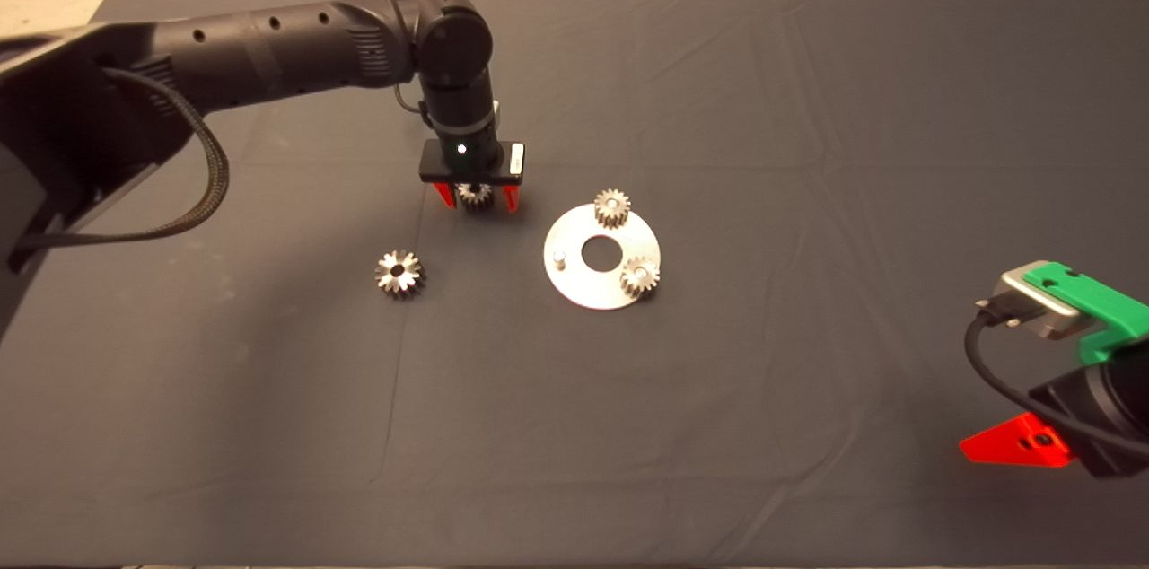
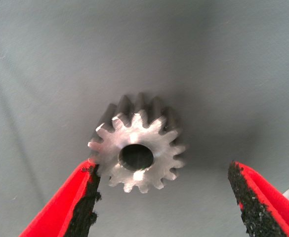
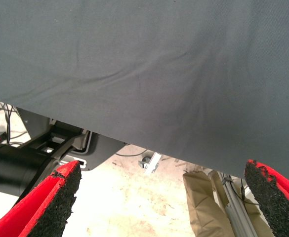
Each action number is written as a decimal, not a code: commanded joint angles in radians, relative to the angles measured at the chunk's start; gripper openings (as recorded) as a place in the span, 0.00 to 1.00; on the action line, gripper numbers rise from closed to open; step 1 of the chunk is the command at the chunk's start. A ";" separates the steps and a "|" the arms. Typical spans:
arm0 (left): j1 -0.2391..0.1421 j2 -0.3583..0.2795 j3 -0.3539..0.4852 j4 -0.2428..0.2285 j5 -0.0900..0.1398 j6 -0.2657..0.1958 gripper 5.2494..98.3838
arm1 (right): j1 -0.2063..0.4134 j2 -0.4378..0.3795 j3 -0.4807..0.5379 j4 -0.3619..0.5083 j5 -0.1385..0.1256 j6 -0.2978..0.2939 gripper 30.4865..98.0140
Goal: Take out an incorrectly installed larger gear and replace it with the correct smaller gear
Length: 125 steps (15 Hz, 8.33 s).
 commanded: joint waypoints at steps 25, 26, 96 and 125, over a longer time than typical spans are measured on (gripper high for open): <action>-0.006 0.012 -0.052 0.059 -0.004 0.044 0.49 | 0.026 0.023 0.004 0.047 -0.128 0.026 0.85; -0.006 0.012 -0.050 0.059 -0.002 0.044 0.49 | 0.025 0.023 0.005 0.047 -0.128 0.026 0.85; -0.092 -0.035 0.378 -0.065 0.004 -0.210 0.22 | 0.023 0.329 -0.690 0.034 -0.128 -0.253 0.85; -0.007 0.002 0.344 -0.063 -0.018 -0.215 0.22 | 0.093 0.351 -0.776 0.028 -0.128 -0.258 0.85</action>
